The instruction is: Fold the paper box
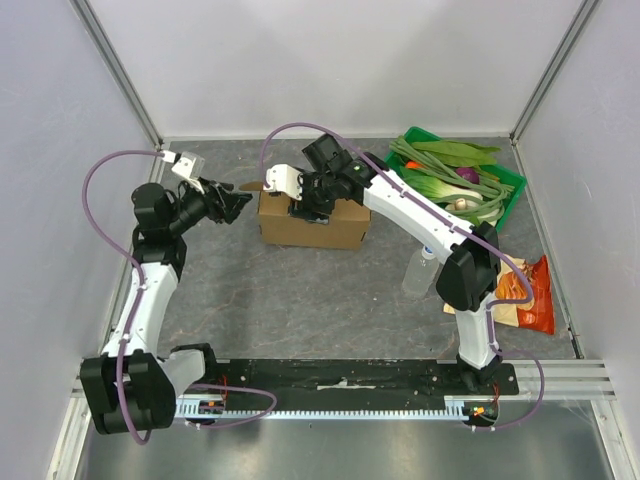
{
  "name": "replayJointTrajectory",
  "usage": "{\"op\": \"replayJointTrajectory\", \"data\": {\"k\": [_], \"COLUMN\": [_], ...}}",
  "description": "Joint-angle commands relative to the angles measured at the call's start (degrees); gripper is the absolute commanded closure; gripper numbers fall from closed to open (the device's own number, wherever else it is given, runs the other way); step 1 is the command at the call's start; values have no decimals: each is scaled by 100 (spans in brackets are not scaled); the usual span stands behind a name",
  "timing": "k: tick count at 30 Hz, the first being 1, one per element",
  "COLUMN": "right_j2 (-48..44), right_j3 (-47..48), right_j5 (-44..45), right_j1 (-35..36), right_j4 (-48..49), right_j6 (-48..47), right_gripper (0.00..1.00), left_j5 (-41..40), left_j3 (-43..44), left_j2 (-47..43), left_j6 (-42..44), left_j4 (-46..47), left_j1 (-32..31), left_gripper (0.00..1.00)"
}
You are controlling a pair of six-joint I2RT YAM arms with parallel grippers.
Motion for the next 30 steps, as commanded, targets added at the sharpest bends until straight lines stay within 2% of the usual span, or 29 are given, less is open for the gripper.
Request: {"op": "replayJointTrajectory", "data": {"k": [1,3,5,6,10,15,18,22,26,30], "right_j2": [438,438,429,429,429,438,508,535,552,517], "right_j3": [-380,-371,-371,-354,-310,-249,-196,-187,-143,-152], "right_j5": [-652,-617,-600,-556,-503,-450,-459,-441,-406,-336], "right_j1": [-95,-103,-103,-95,-103,-103,-103,-95,-103,-77], "right_j4": [-508,-508,-500,-500,-500,-500,-500,-500,-500,-438], "right_j6": [269,261,261,269,270,269,278,296,322,401], "right_gripper": [34,34,34,34,35,36,36,36,36,36], "left_j5": [349,480,586,926,2009,2362,2363,1810,1135,921], "left_j3": [570,1043,1265,1396,1810,1960,1969,2057,2066,2127], "left_j2": [390,637,936,1015,1498,1675,1719,1780,1763,1701], "left_j6": [1675,2148,2335,2484,2520,2722,2836,3170,3127,3057], "left_j4": [491,-121,-344,-476,-810,-1276,-1408,-1751,-1672,-1804], "left_j1": [-44,-52,-44,-44,-53,-61,-79,-237,-447,-571], "left_gripper": [35,38,39,39,40,40,41,49,67,75]}}
